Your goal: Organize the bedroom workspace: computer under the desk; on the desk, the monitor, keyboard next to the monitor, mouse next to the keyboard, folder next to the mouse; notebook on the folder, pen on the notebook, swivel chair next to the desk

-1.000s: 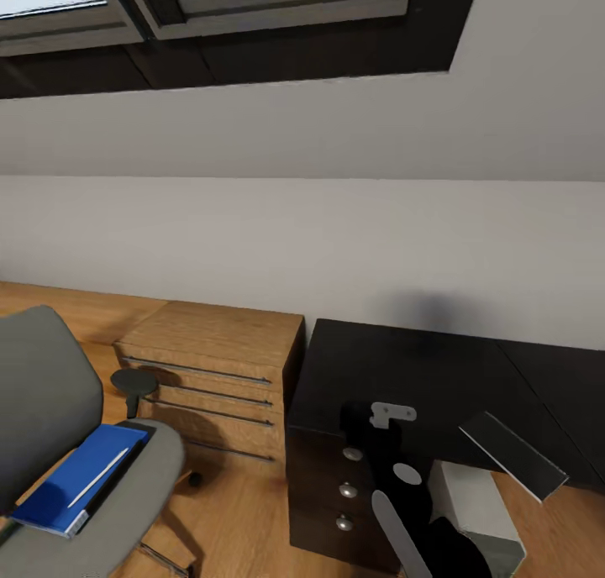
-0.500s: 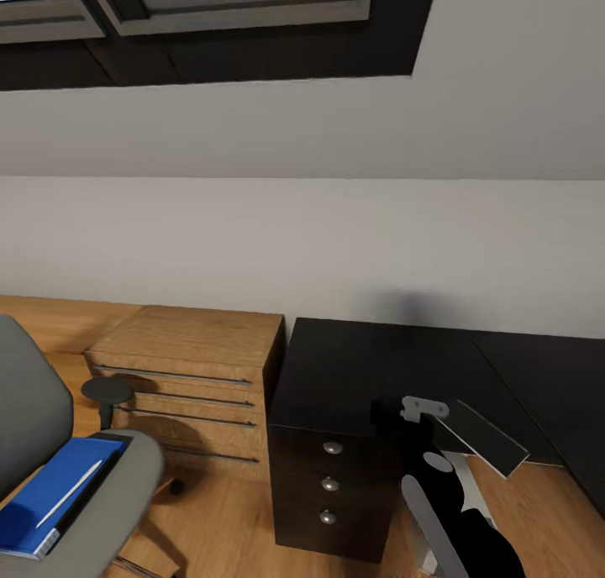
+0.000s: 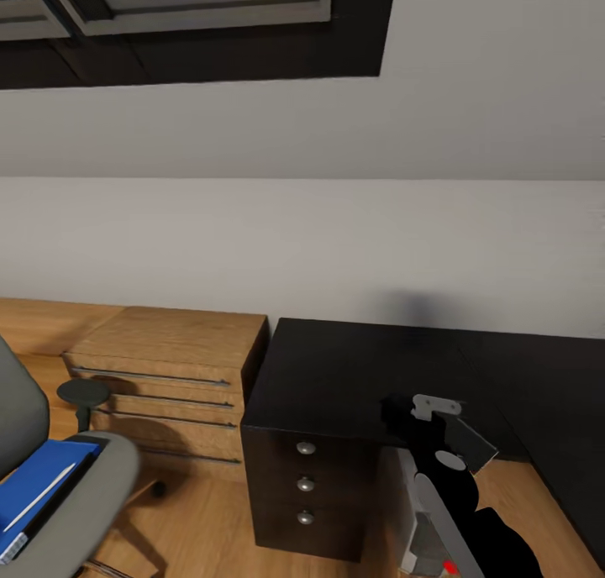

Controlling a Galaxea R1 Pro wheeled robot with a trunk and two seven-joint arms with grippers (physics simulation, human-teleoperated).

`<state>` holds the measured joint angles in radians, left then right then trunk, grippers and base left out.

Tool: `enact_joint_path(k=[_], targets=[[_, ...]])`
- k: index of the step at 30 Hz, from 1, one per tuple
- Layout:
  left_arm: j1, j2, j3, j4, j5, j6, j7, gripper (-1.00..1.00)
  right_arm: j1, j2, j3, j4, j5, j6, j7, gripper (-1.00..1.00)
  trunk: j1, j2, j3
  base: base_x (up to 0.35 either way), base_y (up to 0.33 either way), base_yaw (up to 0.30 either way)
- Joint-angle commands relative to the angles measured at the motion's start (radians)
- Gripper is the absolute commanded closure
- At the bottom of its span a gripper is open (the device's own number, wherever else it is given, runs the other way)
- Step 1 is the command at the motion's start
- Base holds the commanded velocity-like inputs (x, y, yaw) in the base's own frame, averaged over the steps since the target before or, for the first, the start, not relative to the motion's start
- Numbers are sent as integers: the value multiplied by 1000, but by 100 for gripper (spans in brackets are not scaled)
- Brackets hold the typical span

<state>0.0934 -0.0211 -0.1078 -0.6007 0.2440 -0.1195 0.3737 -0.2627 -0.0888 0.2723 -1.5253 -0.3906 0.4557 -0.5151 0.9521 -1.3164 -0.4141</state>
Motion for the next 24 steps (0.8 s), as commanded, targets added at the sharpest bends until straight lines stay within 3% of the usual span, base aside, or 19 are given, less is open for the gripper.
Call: enact_joint_path(k=[1,4,8,15,21,24], targets=[[0,1,-6,-1,11,-4,7,-100,-1,-11,2,-2,-9,13,-9,100,0,-1,0,0,-26,-193],[0,2,-5,-1,11,-5,7,-100,-1,-37,-6,-2,-11,45,-7,100,0,-1,2,0,-15,-223],[0,4,-4,-1,11,-5,7,-100,-1,-62,-55,-2,-13,71,4,100,0,-1,5,0,-5,-250],[0,1,-4,32,10,-4,5,-100,-1,-78,-191,0,-12,148,90,100,0,-1,10,0,-1,-260],[0,3,-4,42,10,-6,6,-100,-1,-91,-354,3,-11,236,193,100,0,-1,15,0,0,-262],[0,6,-1,42,13,-44,9,-100,-1,-103,-383,5,-11,254,236,100,0,-1,17,0,0,-262]])
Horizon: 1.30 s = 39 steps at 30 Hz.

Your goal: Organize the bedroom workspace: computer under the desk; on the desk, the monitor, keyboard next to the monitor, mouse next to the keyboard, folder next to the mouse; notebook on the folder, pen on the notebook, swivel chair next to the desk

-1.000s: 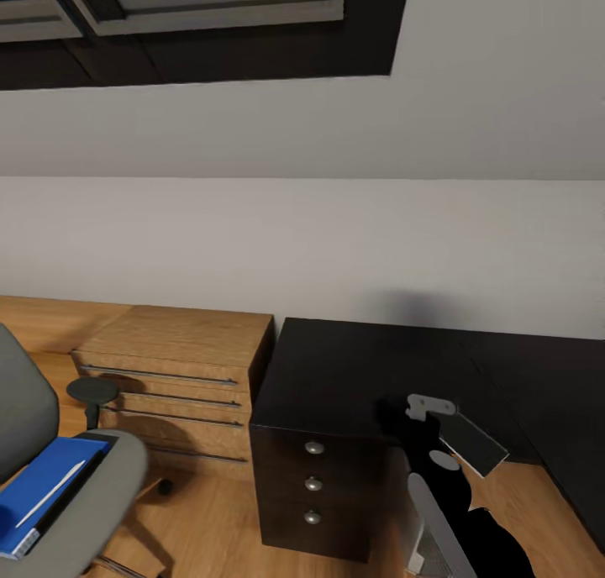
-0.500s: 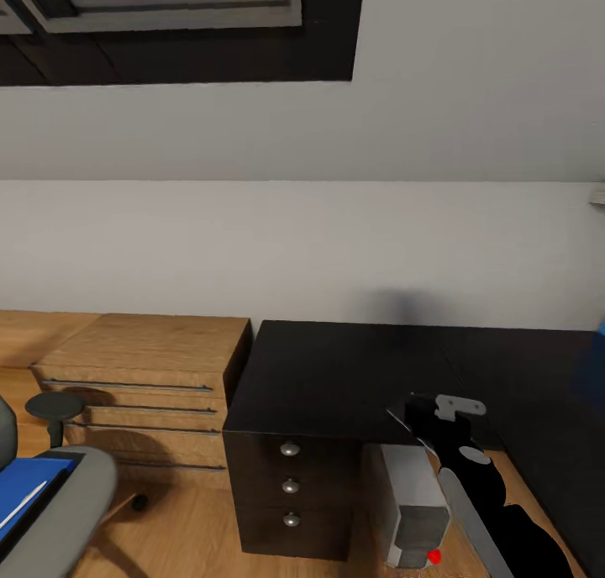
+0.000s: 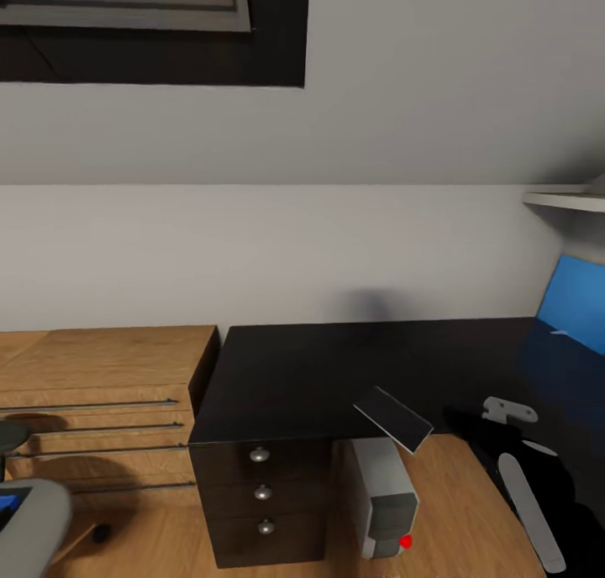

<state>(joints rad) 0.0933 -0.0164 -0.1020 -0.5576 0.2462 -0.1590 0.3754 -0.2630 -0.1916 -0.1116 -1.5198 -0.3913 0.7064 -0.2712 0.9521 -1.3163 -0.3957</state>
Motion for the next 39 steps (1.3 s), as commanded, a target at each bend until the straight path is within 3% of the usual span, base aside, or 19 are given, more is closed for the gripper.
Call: enact_joint_path(k=[1,2,4,8,12,17,20,22,25,39], targets=[[0,0,-5,-1,12,-43,8,-100,-1,-2,-1,0,-11,6,-2,100,0,-1,0,0,0,-262],[0,0,-3,0,14,-121,11,-100,-1,-4,-4,11,-11,8,6,100,0,-1,1,0,0,-262],[0,-1,-2,1,14,-169,12,-100,-2,-5,-6,26,-10,9,12,100,0,-1,2,0,0,-262],[0,-2,-2,2,15,-188,13,-100,-2,-14,-6,30,-3,24,14,100,0,-1,5,0,0,-263],[0,-1,-2,2,15,-192,13,-100,-2,-63,-4,33,1,67,23,100,0,-1,8,0,0,-263],[0,-1,-2,2,15,-192,13,-100,-2,-101,0,67,26,78,63,100,0,-1,12,0,0,-263],[0,-2,-2,2,14,-193,13,-100,-2,-113,6,98,124,78,135,100,0,-1,15,0,0,-263],[0,-2,-5,2,12,-196,13,-100,-3,-115,10,125,220,76,210,100,0,-1,16,0,0,-264],[0,-2,-7,1,12,-198,12,-100,-6,-115,13,182,307,71,281,100,0,-1,19,0,0,-267],[0,-2,-8,1,10,-197,7,-100,-10,-114,44,243,319,43,288,100,0,-1,27,65,-74,-230]])
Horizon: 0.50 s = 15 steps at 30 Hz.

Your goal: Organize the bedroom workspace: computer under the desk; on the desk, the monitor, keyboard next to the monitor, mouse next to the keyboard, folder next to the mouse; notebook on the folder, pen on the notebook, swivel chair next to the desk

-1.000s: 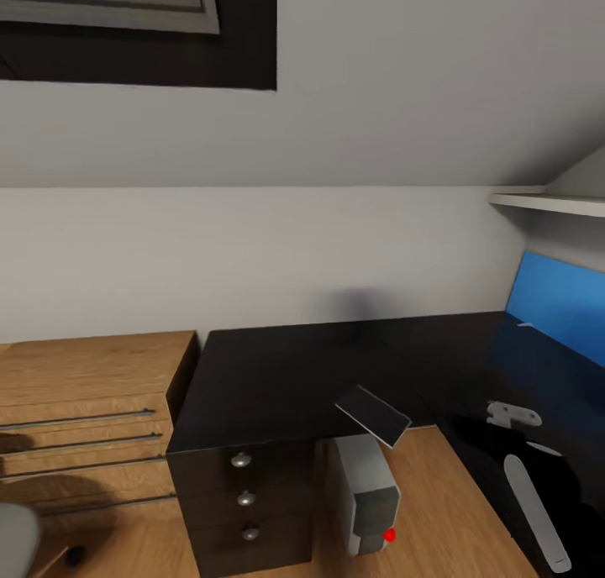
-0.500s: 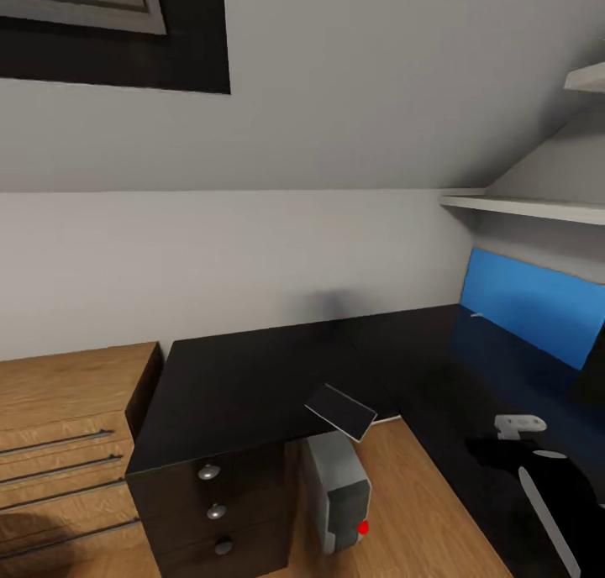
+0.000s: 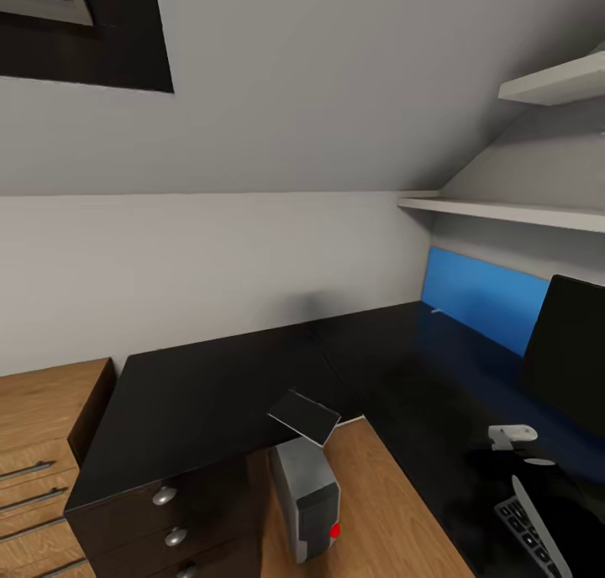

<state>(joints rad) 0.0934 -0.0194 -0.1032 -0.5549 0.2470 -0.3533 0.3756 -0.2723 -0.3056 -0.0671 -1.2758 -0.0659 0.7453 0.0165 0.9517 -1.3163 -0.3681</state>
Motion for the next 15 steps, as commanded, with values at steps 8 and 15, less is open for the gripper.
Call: enact_joint_path(k=[8,15], targets=[[0,1,-6,-2,11,-4,6,-100,-5,1,0,36,-5,-75,-1,100,0,-1,-1,15,-14,-2],[0,1,-6,-2,11,-4,5,-100,-6,0,0,73,2,-103,-1,100,0,-1,-1,190,-79,0]])
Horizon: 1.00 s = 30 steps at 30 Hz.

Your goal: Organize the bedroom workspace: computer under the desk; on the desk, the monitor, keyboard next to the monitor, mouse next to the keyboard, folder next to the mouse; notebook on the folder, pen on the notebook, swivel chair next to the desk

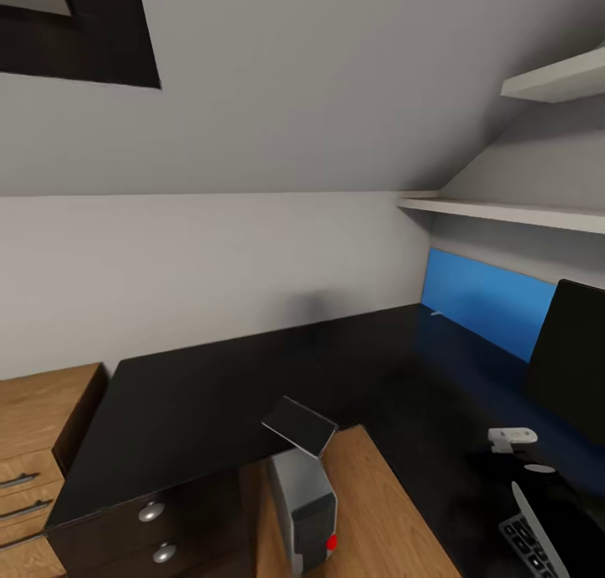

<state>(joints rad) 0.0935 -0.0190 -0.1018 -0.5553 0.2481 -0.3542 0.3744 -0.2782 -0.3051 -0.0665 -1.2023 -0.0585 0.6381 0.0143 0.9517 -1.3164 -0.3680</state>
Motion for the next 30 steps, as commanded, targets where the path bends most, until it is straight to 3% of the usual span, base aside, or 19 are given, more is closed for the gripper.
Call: enact_joint_path(k=[1,4,15,20,30], targets=[[0,1,-7,-2,10,-3,7,-100,-4,0,-1,12,2,2,2,100,0,-1,-1,179,-107,0],[0,1,-8,-2,10,-3,7,-100,-25,0,-1,65,29,-2,1,100,0,-1,-1,71,-42,0],[0,1,-9,-2,10,-3,8,-100,-128,0,-1,265,66,-9,2,100,0,-1,-1,11,-6,0],[0,1,-9,-2,10,-3,8,-100,-137,3,0,285,91,-5,4,100,0,-1,-1,0,0,0],[0,1,-9,-2,10,-3,8,-100,-137,4,8,288,92,-3,4,100,0,-1,-1,-116,0,0]])
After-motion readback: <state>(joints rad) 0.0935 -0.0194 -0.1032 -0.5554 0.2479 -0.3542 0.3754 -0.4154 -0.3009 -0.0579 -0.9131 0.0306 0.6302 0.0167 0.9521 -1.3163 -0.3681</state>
